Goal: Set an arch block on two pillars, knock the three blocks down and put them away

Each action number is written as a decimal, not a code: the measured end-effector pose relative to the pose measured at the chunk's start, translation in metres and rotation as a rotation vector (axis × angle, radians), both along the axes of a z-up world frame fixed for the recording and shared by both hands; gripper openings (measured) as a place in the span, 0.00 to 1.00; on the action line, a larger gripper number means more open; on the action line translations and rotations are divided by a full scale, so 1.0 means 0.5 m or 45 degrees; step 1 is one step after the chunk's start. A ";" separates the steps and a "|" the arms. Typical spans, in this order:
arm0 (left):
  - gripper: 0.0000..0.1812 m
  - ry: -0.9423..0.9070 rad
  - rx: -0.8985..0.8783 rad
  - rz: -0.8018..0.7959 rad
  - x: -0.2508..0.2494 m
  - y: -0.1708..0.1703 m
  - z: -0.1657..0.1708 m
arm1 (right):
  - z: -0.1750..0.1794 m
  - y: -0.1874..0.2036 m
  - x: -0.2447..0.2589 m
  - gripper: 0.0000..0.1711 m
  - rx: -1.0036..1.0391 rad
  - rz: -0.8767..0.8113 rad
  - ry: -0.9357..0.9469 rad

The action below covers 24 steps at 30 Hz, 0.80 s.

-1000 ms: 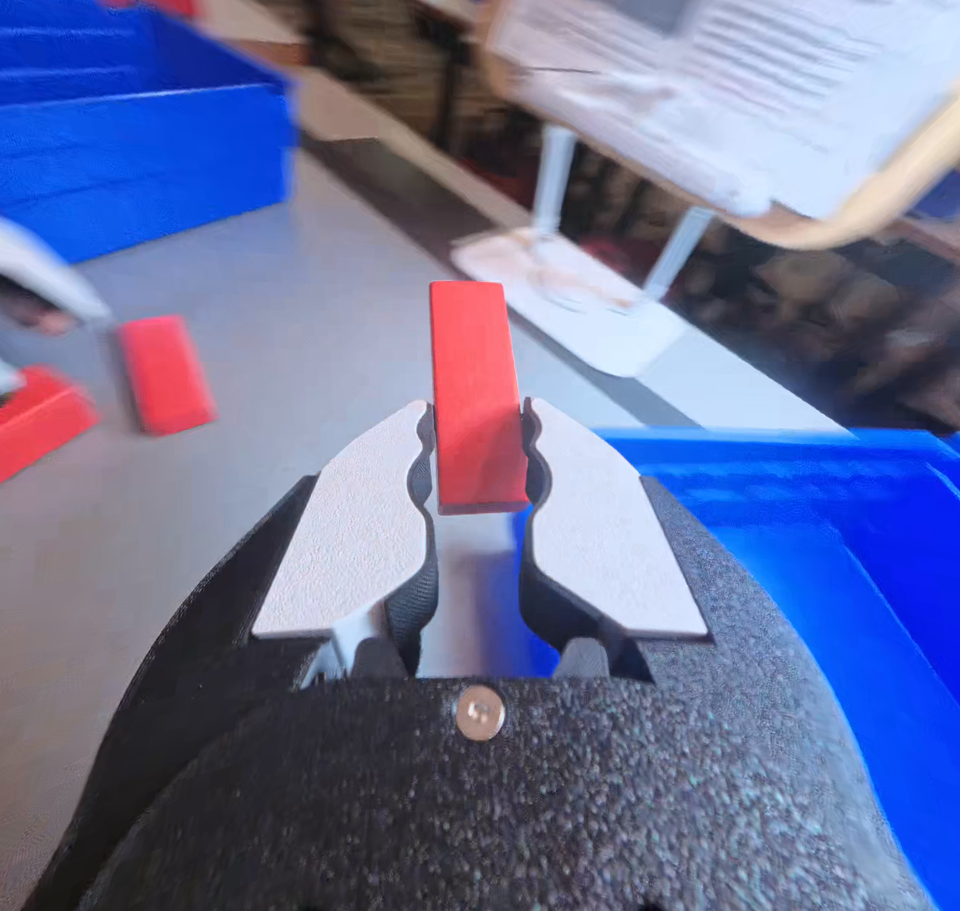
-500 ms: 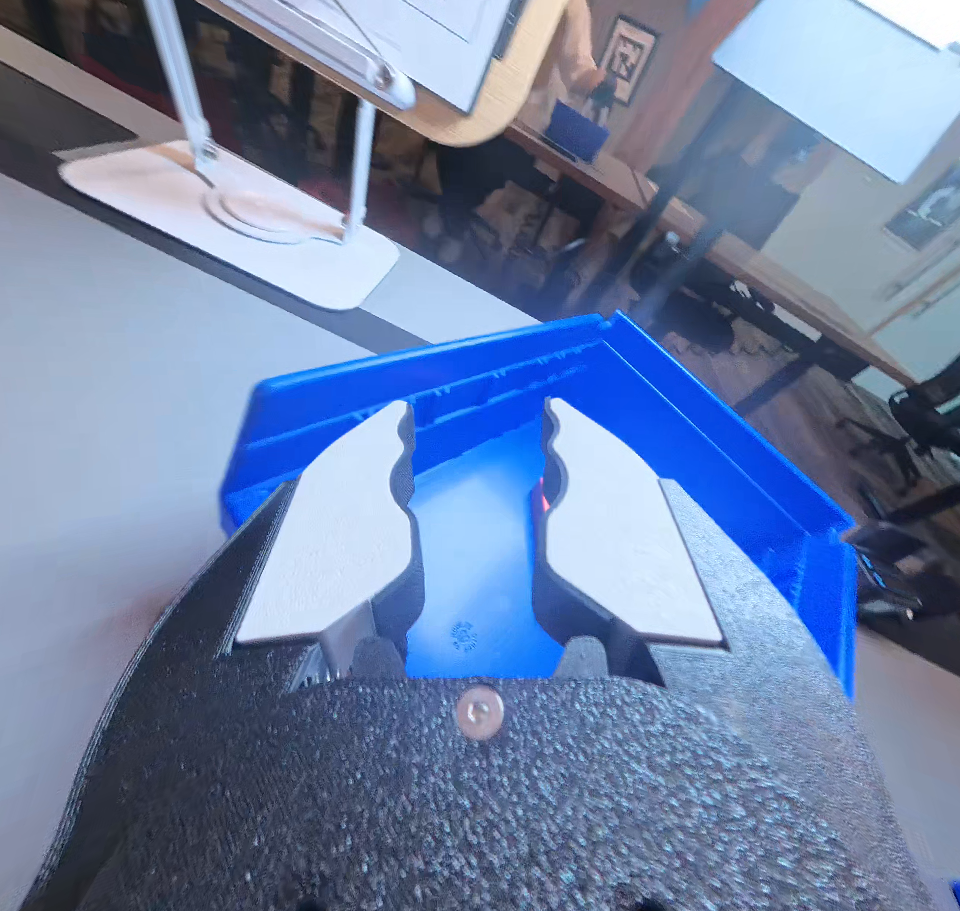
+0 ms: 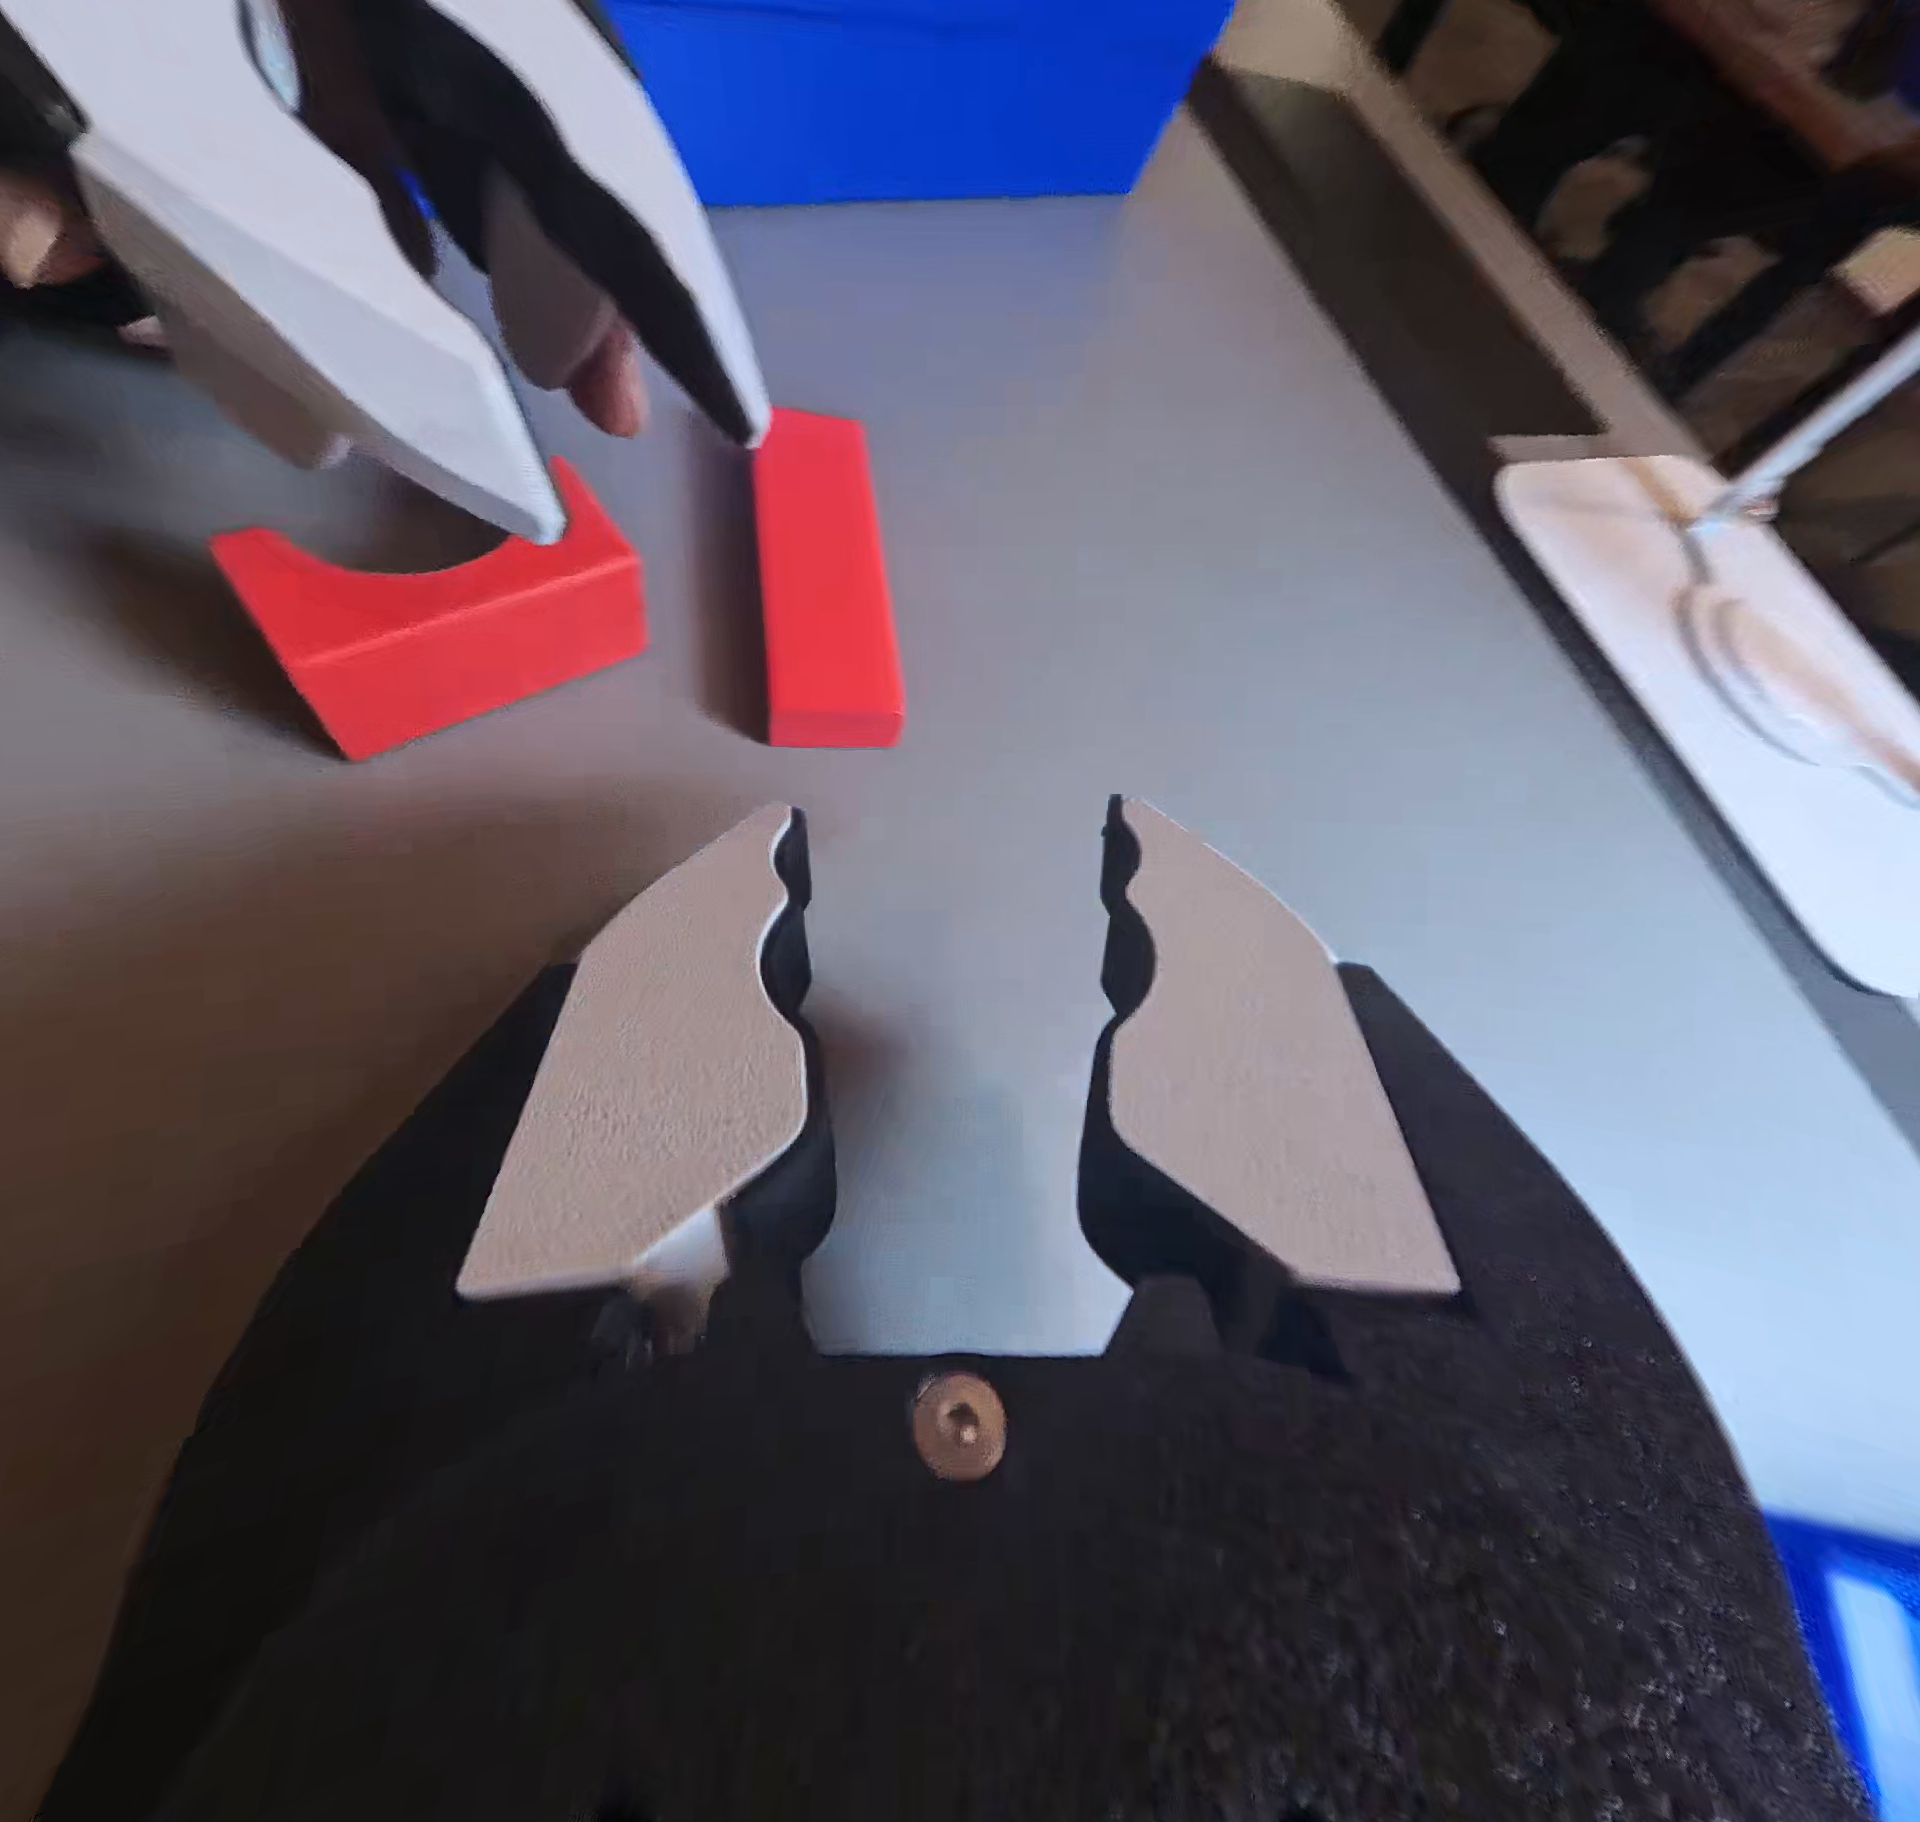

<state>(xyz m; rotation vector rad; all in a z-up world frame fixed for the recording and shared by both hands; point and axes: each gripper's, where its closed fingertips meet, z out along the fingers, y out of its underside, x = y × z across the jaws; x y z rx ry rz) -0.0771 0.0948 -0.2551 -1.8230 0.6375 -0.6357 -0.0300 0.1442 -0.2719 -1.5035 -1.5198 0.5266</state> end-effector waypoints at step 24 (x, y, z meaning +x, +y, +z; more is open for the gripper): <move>0.17 -0.014 0.193 -0.094 0.023 -0.028 0.049 | 0.332 0.179 0.219 0.00 0.041 -0.508 0.492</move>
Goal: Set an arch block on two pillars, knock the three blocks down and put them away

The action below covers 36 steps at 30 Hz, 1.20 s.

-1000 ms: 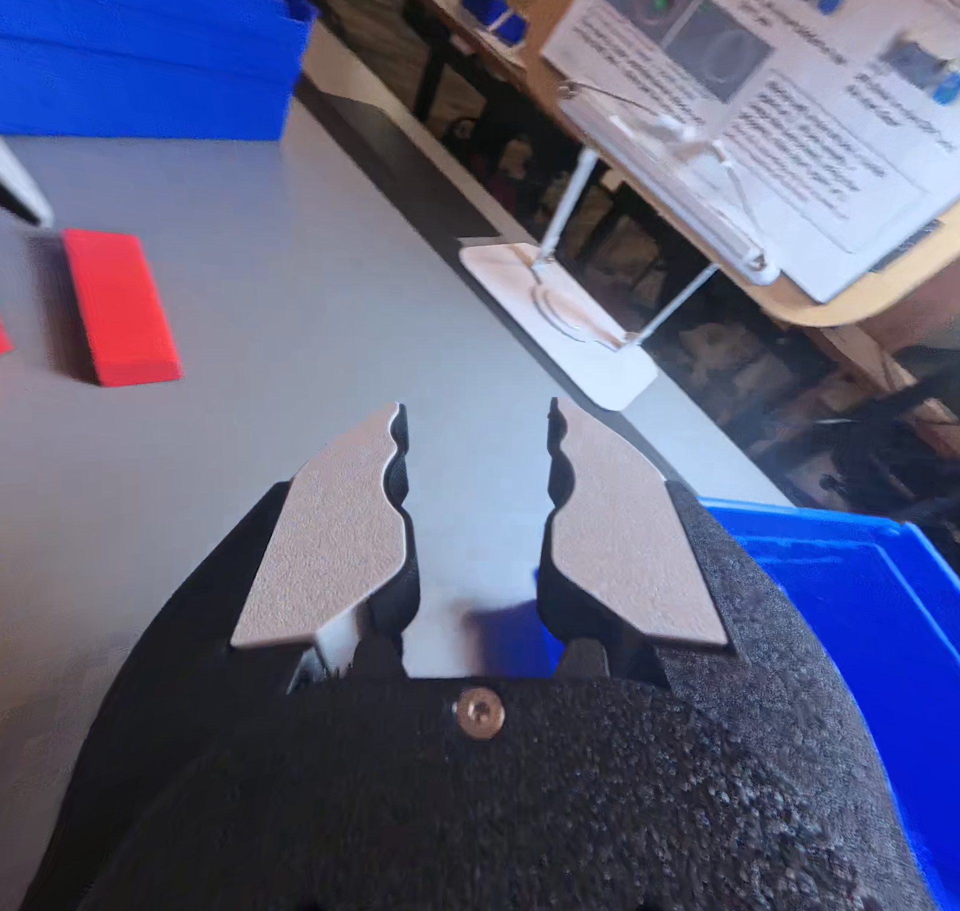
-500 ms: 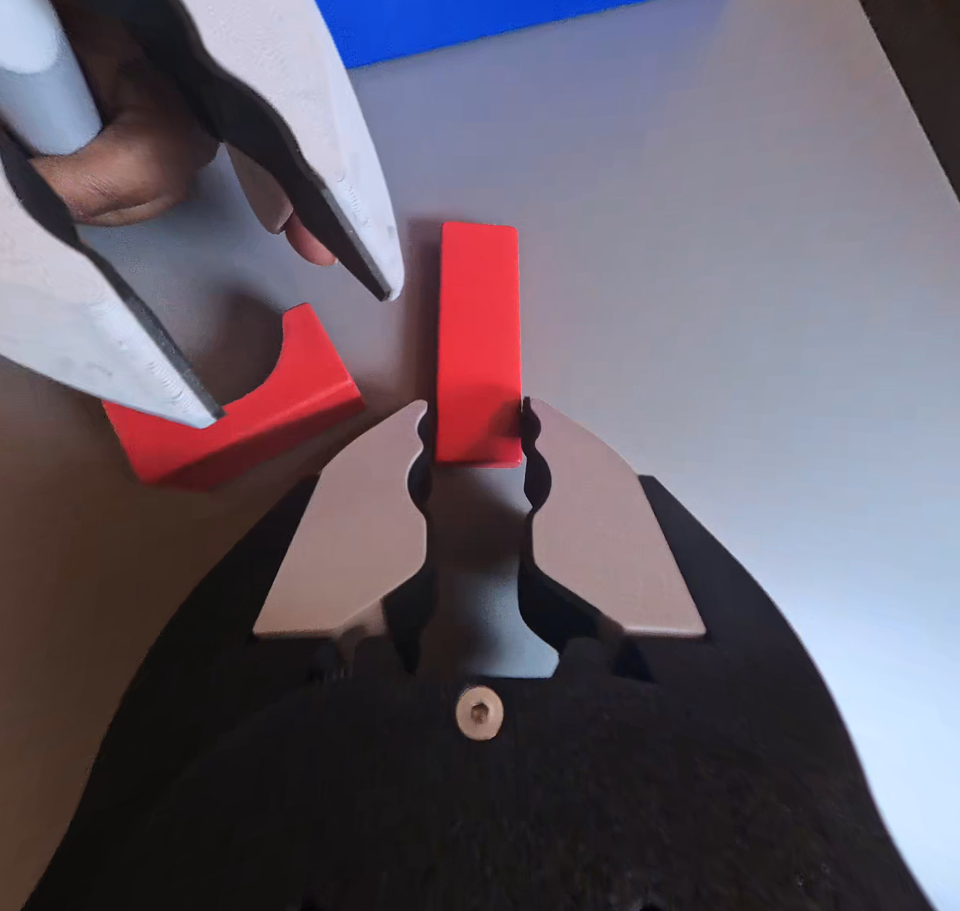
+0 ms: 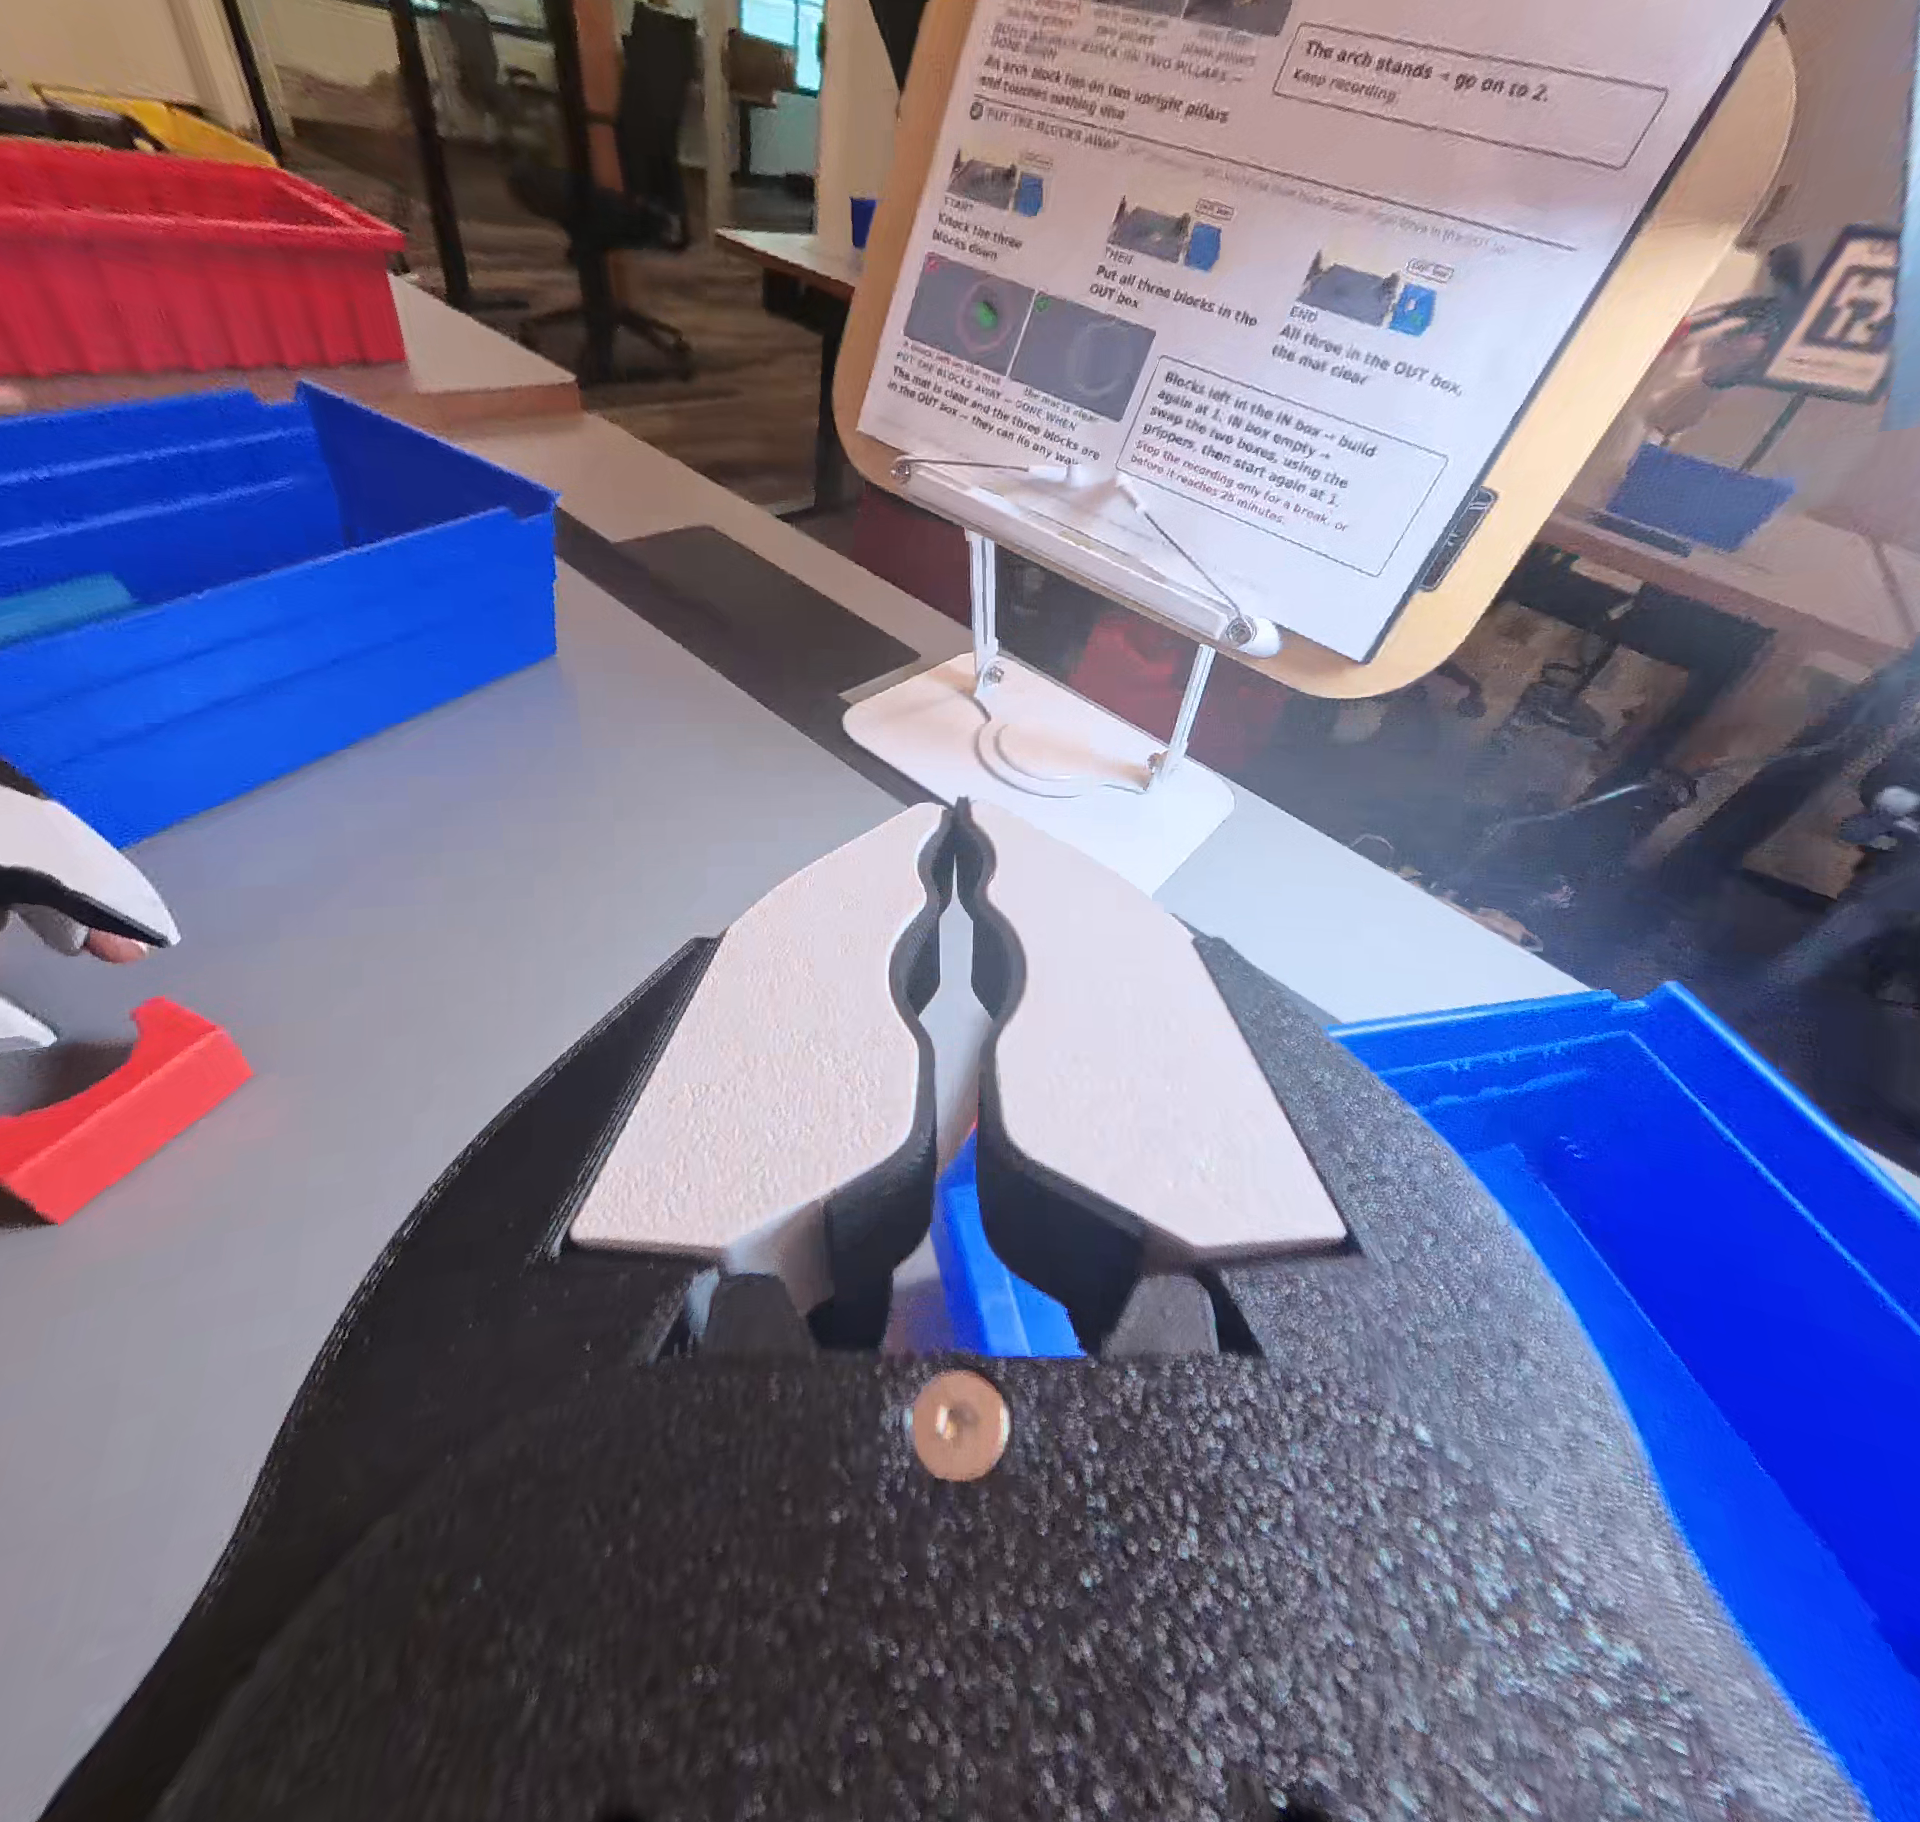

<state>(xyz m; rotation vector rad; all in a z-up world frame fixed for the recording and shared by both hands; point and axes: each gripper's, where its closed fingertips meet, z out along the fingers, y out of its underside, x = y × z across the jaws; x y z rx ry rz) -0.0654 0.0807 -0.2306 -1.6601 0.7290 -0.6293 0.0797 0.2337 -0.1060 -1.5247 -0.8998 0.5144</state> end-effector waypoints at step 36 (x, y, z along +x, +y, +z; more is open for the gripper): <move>0.16 0.011 -0.064 -0.078 0.021 -0.015 -0.021 | -0.410 0.282 0.031 0.32 -1.201 -0.187 -1.809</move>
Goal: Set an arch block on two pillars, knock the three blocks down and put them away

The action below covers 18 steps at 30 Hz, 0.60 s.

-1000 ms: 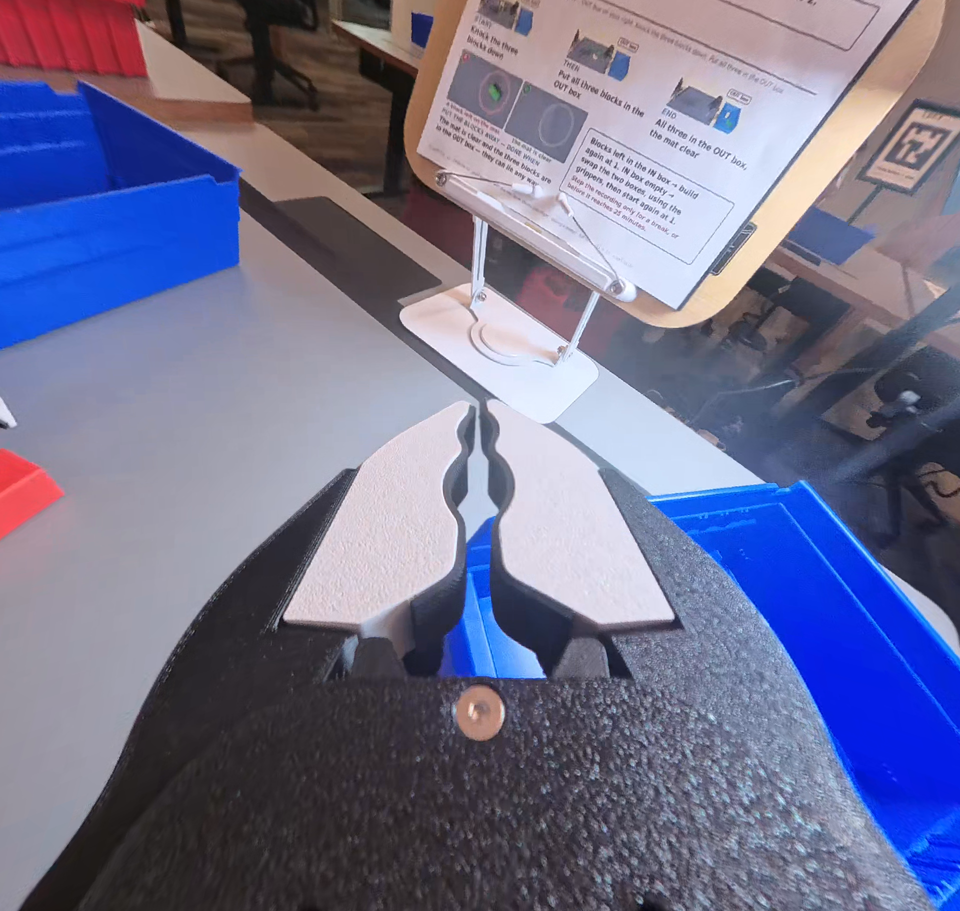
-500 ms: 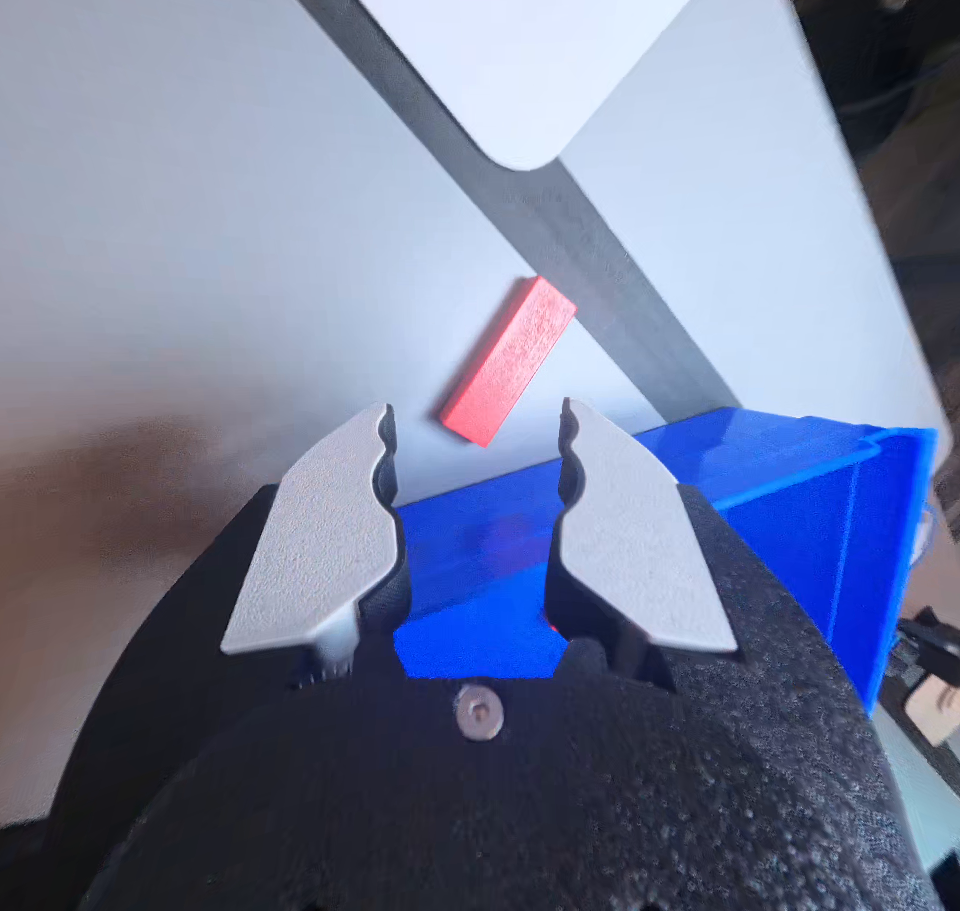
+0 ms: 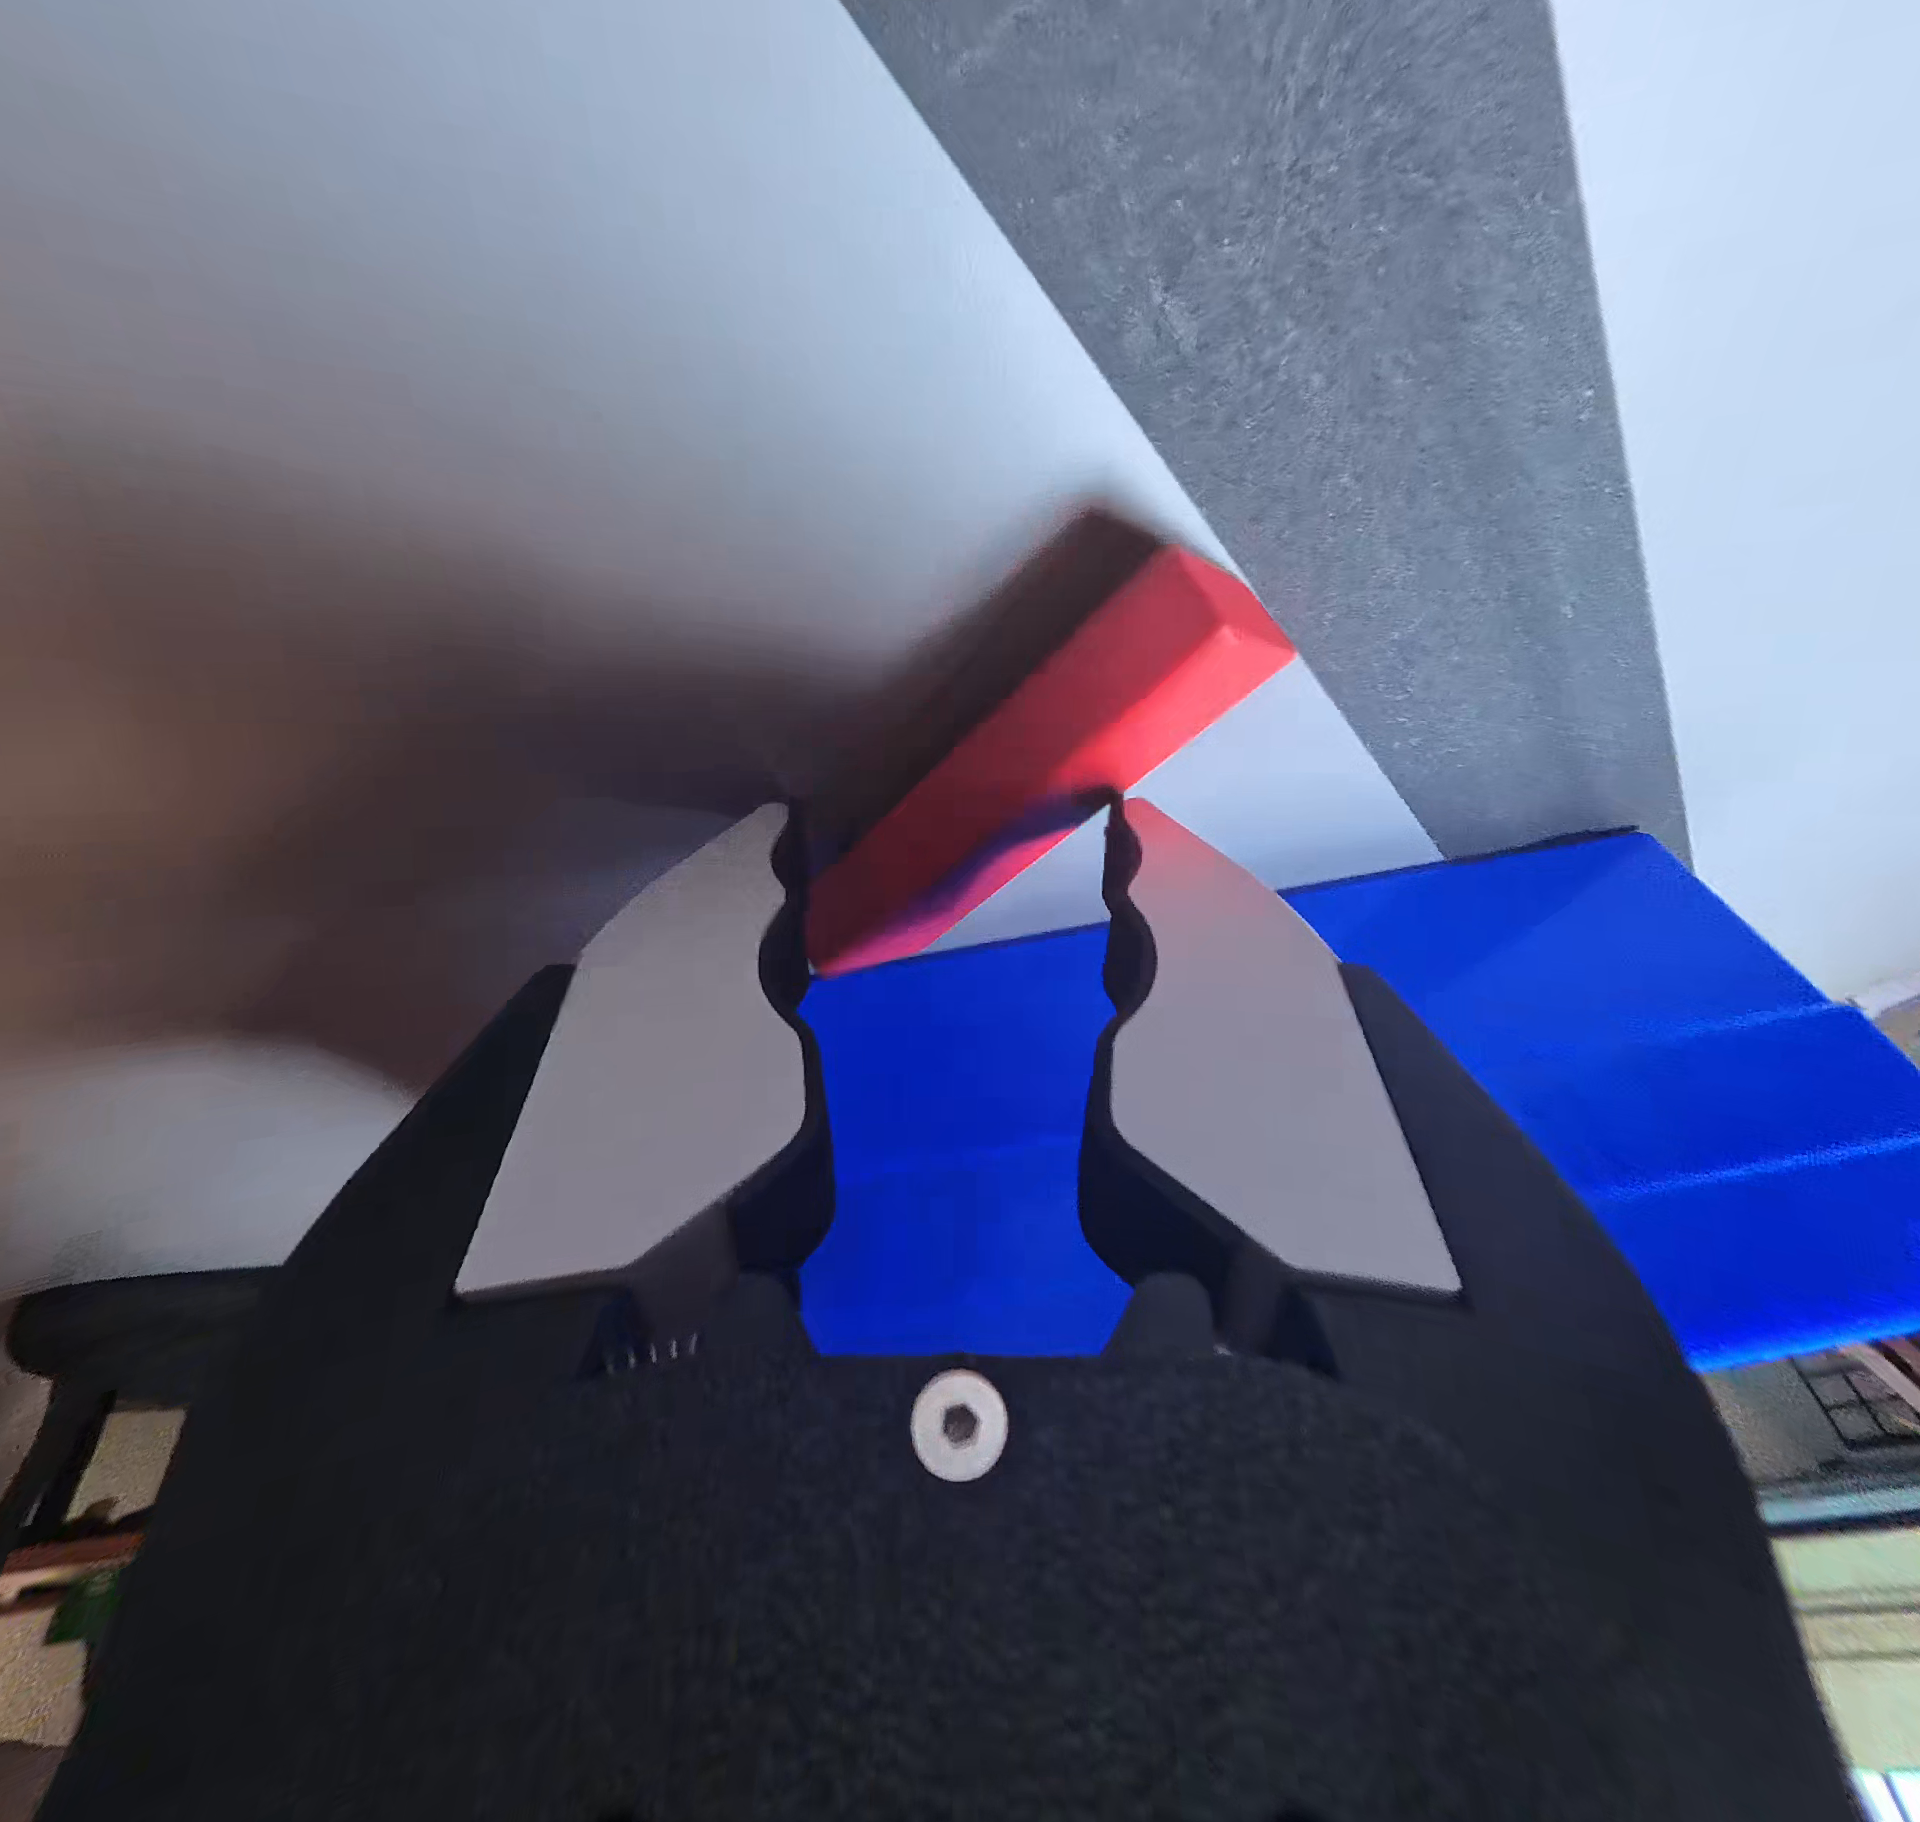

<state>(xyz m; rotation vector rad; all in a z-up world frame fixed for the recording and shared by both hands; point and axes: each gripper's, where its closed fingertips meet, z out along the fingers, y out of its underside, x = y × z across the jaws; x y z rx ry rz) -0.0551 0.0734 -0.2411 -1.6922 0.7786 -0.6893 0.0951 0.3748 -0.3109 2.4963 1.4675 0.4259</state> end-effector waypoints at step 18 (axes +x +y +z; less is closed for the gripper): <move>0.16 -0.010 -0.011 0.002 0.000 -0.001 0.000 | 0.338 -0.238 -0.222 0.10 0.848 0.756 1.029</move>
